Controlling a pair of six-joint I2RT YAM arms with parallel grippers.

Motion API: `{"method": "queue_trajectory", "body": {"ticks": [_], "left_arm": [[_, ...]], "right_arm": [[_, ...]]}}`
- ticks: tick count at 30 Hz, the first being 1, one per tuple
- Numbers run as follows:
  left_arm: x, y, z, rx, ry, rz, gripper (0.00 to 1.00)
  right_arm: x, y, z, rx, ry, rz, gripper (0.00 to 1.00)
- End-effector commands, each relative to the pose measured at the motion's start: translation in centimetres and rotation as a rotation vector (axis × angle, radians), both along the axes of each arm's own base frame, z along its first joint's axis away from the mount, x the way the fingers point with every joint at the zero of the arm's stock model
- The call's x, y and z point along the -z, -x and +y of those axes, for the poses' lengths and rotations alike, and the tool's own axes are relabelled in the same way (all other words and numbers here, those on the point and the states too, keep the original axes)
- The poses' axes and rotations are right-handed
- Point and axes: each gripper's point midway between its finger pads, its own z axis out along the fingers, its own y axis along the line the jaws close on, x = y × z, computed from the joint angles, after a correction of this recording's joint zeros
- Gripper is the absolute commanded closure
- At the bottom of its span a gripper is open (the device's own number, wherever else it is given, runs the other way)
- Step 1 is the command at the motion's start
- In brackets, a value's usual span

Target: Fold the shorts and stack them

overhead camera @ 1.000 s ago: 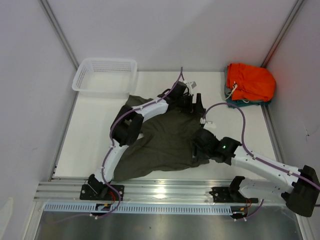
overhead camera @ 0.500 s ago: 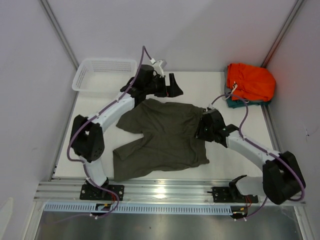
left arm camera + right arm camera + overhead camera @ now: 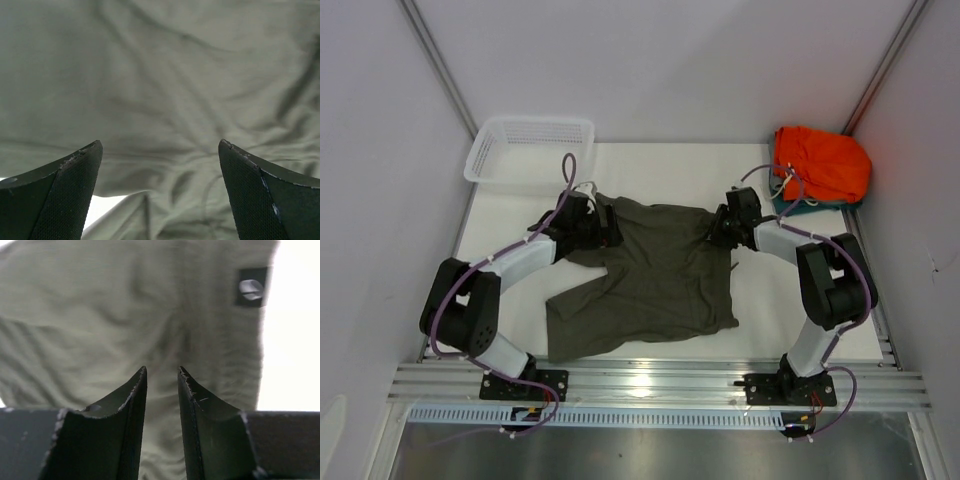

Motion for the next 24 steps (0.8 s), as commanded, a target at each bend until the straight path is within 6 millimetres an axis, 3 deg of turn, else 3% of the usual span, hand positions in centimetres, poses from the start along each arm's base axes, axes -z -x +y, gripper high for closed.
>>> {"method": "queue_trajectory", "body": {"ticks": [1, 5, 9, 12, 15, 19, 24], "left_arm": [[-1.6, -1.4, 1.4, -0.045, -0.023, -0.112, 0.01], [0.3, -0.9, 2.5, -0.076, -0.044, -0.077, 0.01], [2.7, -0.6, 3.5, -0.106, -0.061, -0.015, 0.01], [4.3, -0.5, 3.7, -0.116, -0.048, 0.027, 0.01], [6.4, 0.0, 3.7, -0.114, -0.035, 0.084, 0.01], [7.7, -0.5, 3.2, -0.11, -0.016, 0.1, 0.01], [7.7, -0.2, 3.5, -0.121, -0.014, 0.097, 0.01]], "right_arm": [[2.1, -0.2, -0.8, 0.001, -0.03, 0.044, 0.67], [3.7, 0.0, -2.5, 0.036, -0.026, 0.095, 0.67], [4.4, 0.0, -5.6, 0.109, -0.016, 0.119, 0.67], [4.8, 0.2, -6.6, 0.122, -0.017, 0.128, 0.68], [4.8, 0.2, -7.5, 0.14, -0.008, 0.125, 0.68], [4.6, 0.0, -8.7, 0.163, 0.014, 0.118, 0.68], [2.2, -0.8, -9.6, 0.194, 0.036, 0.054, 0.64]]}}
